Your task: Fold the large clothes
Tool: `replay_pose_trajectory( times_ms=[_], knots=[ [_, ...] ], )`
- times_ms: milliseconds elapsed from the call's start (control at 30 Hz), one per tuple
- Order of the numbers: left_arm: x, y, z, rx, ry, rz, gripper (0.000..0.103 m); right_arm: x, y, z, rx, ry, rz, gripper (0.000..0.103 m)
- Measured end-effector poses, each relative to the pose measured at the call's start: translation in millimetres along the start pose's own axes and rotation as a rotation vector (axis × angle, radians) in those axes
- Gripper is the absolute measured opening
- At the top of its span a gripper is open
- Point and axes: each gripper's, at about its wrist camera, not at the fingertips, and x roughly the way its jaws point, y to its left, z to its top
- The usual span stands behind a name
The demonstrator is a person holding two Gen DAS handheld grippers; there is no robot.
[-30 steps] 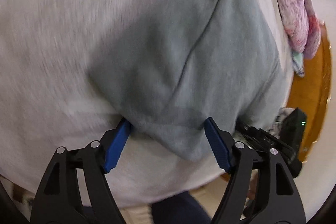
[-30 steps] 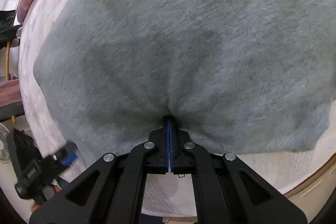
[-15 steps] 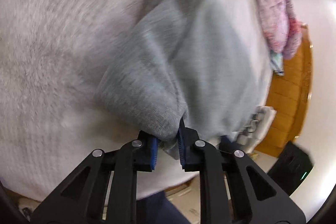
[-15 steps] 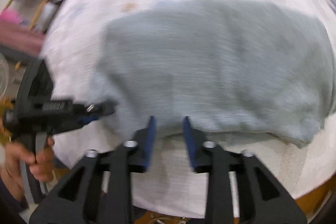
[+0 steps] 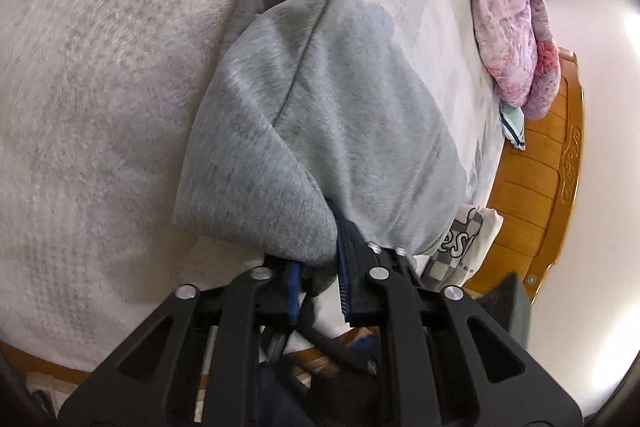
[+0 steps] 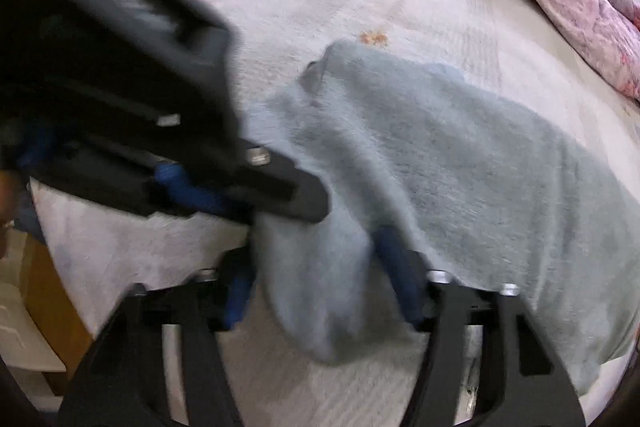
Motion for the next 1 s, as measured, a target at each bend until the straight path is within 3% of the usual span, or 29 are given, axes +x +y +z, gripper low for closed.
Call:
replay_pose_trajectory(
  times_ms=[33, 67, 133, 233, 300, 400, 433, 467, 500, 533, 700, 933, 1000],
  knots=[
    [-3, 3, -1, -0.01, 0.003, -0.017, 0.019, 3, -2, 1, 0.008, 0.006, 0.012, 0.017],
    [-7, 6, -2, -0.039, 0.017, -0.06, 0.031, 3, -4, 4, 0.022, 0.015, 0.023, 0.011],
    [-19, 5, -5, -0.078, 0.009, -0.119, 0.038, -2, -17, 8, 0.1, 0.025, 0.09, 0.009],
    [-54, -13, -10, -0.006, -0.08, -0.165, 0.052, -19, -48, 11, 0.266, 0.014, 0.198, 0.008],
    [-85, -24, -11, 0.006, -0.23, -0.105, 0.052, -35, -70, 12, 0.381, -0.013, 0.247, 0.008],
    [-119, -34, -10, -0.055, -0.42, -0.046, 0.054, -59, -109, 6, 0.583, -0.052, 0.336, 0.007],
    [-121, -41, -8, -0.037, -0.445, 0.013, 0.055, -66, -122, 3, 0.645, -0.066, 0.361, 0.008],
    [-118, -53, -5, 0.004, -0.481, 0.156, 0.055, -77, -139, -1, 0.7, -0.087, 0.381, 0.007],
    [-107, -67, -1, 0.048, -0.487, 0.296, 0.055, -87, -149, -7, 0.735, -0.101, 0.393, 0.008],
    [-91, -77, 2, 0.08, -0.452, 0.335, 0.055, -97, -165, -13, 0.785, -0.121, 0.411, 0.007],
    [-8, -134, 13, 0.22, -0.344, 0.368, 0.055, -142, -233, -52, 0.955, -0.204, 0.454, 0.007],
    [87, -240, 1, 0.396, -0.275, 0.233, 0.055, -178, -318, -116, 1.18, -0.282, 0.404, 0.007],
    [115, -259, -7, 0.438, -0.245, 0.226, 0.06, -176, -339, -135, 1.25, -0.266, 0.359, 0.007]
  ],
)
